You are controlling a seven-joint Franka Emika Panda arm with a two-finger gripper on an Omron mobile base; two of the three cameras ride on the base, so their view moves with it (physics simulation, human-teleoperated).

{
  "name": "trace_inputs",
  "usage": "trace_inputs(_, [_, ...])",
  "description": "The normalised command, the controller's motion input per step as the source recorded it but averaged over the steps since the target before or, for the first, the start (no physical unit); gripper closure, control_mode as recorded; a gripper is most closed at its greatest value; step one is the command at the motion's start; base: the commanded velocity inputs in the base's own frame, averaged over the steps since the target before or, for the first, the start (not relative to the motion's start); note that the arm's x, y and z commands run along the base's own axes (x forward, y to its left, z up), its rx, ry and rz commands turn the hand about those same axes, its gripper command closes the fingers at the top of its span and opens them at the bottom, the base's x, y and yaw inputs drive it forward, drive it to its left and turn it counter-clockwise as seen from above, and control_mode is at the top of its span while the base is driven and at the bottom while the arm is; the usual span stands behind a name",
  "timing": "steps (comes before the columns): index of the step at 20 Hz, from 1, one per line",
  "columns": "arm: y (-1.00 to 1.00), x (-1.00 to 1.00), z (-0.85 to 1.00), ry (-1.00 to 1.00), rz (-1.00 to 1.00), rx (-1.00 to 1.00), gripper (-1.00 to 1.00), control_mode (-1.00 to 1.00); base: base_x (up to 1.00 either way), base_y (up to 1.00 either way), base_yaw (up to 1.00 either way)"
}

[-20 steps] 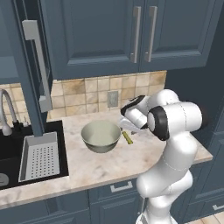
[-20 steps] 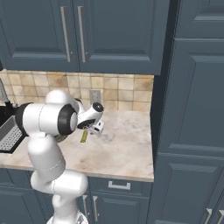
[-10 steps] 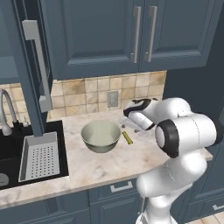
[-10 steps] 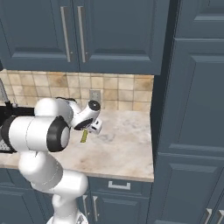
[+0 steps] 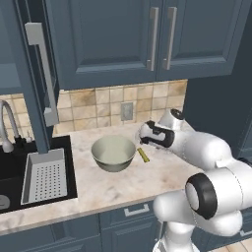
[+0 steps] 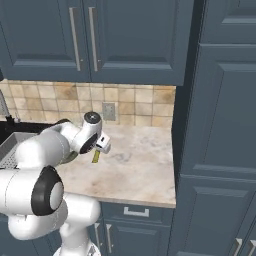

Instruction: Pick the egg and butter from the fridge and place them by the bowl for mixing.

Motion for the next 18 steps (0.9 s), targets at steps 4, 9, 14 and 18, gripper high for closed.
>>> trace_inputs(4, [0.00, -0.47, 0.38, 0.00, 0.00, -0.15, -1.00, -1.00, 0.00, 0.00, 0.00])
trace_inputs(9, [0.00, -0.46, 0.41, 0.00, 0.03, -0.15, -1.00, -1.00, 0.00, 0.00, 0.00])
trace_inputs(14, [-0.01, -0.49, 0.42, -0.01, 0.03, -0.09, -1.00, -1.00, 0.00, 0.00, 0.00])
trace_inputs(18, [-0.03, -0.48, 0.38, -0.05, 0.00, 0.00, -1.00, -1.00, 0.00, 0.00, 0.00])
